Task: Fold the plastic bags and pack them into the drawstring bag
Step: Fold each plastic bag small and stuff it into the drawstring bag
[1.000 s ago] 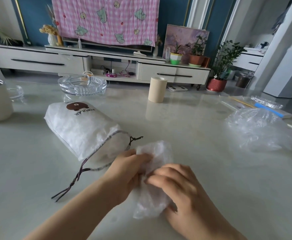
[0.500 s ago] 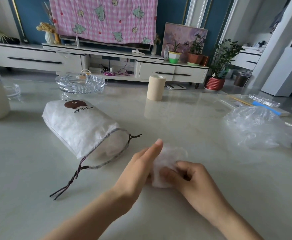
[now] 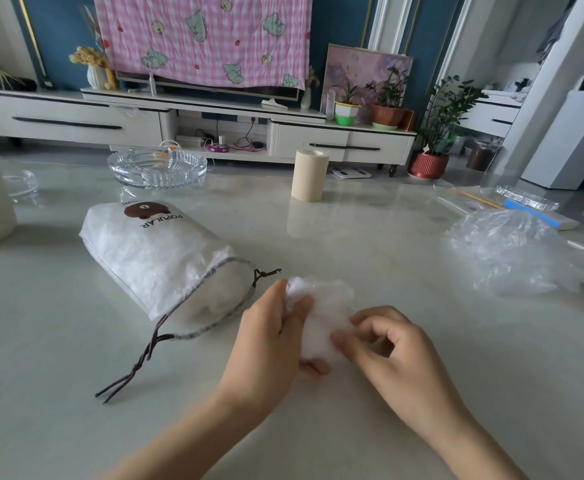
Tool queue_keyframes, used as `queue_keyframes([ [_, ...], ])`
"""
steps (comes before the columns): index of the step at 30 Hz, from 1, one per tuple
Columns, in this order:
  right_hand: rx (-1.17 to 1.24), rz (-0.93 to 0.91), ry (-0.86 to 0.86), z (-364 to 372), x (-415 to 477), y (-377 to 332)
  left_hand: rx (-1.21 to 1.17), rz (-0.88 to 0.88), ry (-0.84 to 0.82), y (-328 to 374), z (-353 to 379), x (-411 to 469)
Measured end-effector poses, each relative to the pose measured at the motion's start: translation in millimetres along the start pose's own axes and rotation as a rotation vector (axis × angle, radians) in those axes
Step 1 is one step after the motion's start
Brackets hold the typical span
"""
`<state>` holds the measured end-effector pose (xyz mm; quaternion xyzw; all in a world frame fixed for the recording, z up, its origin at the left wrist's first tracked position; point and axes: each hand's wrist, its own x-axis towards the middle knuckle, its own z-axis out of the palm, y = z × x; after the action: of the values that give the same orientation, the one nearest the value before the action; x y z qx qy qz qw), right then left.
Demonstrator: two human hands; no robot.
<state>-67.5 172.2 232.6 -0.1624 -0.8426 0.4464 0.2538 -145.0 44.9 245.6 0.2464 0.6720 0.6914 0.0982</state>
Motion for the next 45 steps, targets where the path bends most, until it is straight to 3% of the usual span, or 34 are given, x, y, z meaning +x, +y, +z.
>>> queue_keyframes([
  [2,0.211,0.102,-0.035,-4,1,0,-0.016,0.019,-0.022,0,-1,0],
  [5,0.659,0.246,-0.285,-10,3,-2,-0.036,-0.018,-0.116,2,-2,1],
  [7,0.724,0.247,-0.401,-12,3,-6,-0.036,-0.025,-0.152,3,-1,0],
  [11,0.798,0.316,-0.321,-11,4,-11,-0.067,-0.069,-0.176,2,1,-2],
  [14,0.856,0.339,-0.225,-13,6,-14,-0.211,-0.232,-0.215,4,-1,0],
  [18,0.805,0.307,-0.218,-13,6,-9,-0.490,-0.463,-0.211,9,-2,2],
  [21,0.673,0.201,-0.218,-10,3,-9,-0.426,-0.515,-0.248,9,-2,0],
  [24,0.439,0.059,-0.181,-8,2,-9,-0.195,-0.429,-0.351,9,1,-5],
  [28,0.277,-0.014,-0.201,-6,0,-9,-0.044,-0.311,-0.223,3,1,-6],
  [32,0.322,0.015,-0.101,-9,1,-6,0.123,-0.169,-0.127,0,-10,4],
  [35,0.367,-0.006,-0.117,-8,2,-7,0.258,-0.065,-0.202,3,-16,6],
  [38,0.298,0.011,-0.271,0,-1,-7,0.267,-0.048,-0.235,5,-15,6],
  [45,0.197,-0.058,-0.306,-1,-5,-7,0.060,-0.163,-0.196,6,-16,9],
])
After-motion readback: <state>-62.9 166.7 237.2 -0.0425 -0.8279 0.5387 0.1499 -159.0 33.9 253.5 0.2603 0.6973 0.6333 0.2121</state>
